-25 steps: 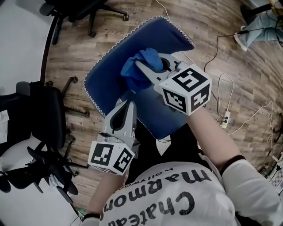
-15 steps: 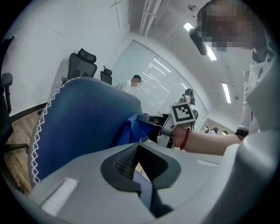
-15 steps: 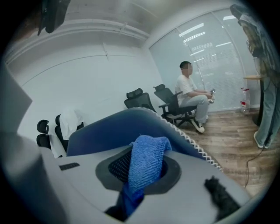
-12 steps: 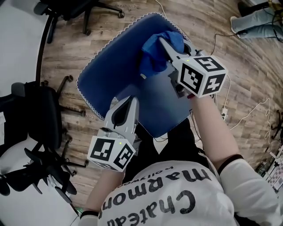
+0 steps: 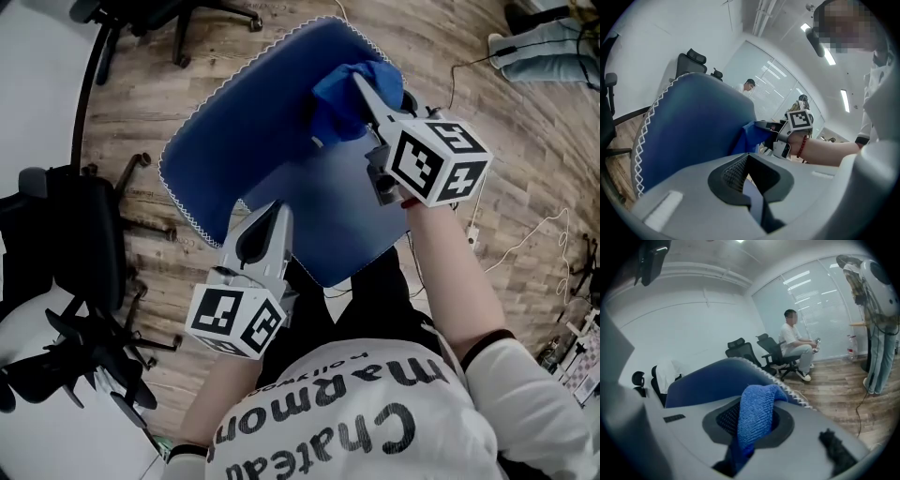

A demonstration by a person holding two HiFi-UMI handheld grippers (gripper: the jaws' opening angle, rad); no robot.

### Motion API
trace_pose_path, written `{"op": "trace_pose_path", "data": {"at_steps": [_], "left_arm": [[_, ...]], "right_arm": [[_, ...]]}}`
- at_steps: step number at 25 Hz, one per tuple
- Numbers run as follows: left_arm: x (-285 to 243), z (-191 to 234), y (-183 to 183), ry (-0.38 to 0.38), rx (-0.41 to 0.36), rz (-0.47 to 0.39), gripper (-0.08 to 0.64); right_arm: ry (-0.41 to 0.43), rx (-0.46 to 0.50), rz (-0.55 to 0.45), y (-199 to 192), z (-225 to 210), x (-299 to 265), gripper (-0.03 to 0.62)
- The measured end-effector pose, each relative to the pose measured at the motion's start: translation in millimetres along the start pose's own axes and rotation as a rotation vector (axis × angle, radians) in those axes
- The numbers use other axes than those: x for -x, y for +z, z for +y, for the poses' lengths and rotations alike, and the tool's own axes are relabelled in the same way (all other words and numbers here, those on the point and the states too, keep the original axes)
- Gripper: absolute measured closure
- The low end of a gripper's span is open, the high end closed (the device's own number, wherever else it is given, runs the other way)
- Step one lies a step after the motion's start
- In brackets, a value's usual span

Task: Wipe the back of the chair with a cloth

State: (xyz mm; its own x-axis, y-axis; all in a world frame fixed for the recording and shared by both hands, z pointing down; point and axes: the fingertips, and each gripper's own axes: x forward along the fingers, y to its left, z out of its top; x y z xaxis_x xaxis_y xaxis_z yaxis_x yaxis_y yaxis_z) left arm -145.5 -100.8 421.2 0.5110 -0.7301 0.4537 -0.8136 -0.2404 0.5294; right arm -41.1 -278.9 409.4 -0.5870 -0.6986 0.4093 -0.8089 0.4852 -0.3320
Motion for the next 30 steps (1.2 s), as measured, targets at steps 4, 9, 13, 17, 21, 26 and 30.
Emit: {"op": "trace_pose_path", "data": {"at_steps": [4, 9, 13, 17, 21, 26, 30], "left_arm": [[6, 15, -16, 0.047, 0.019, 0.024, 0.551], [20, 27, -30, 0.065, 0.065, -0.013, 0.551], [32, 35, -49, 0.079, 0.079, 0.003, 0.551], [40, 49, -52, 0.132, 0.087, 0.008, 0.551], [37, 54, -40, 0.132, 0.091, -0.020, 0.552], [28, 51, -36, 0.106, 0.045, 0.000, 0.552], [20, 40, -41, 0.071, 0.029, 0.024, 0.551]], "right_arm": [[0.126, 0.054, 0.093, -36, 58, -11, 0.538], [0.350, 0.181, 0.240, -87, 143, -9, 0.538], [0.548, 0.260, 0.328, -120, 210, 5, 0.537], [0.712, 0.342, 0.372, -141, 265, 18, 0.538], [0.708, 0.362, 0.344, -137, 263, 7, 0.537], [0.524, 0.313, 0.304, -108, 196, -19, 0.537], [0.384, 0.303, 0.254, -81, 138, -28, 0.538]]}}
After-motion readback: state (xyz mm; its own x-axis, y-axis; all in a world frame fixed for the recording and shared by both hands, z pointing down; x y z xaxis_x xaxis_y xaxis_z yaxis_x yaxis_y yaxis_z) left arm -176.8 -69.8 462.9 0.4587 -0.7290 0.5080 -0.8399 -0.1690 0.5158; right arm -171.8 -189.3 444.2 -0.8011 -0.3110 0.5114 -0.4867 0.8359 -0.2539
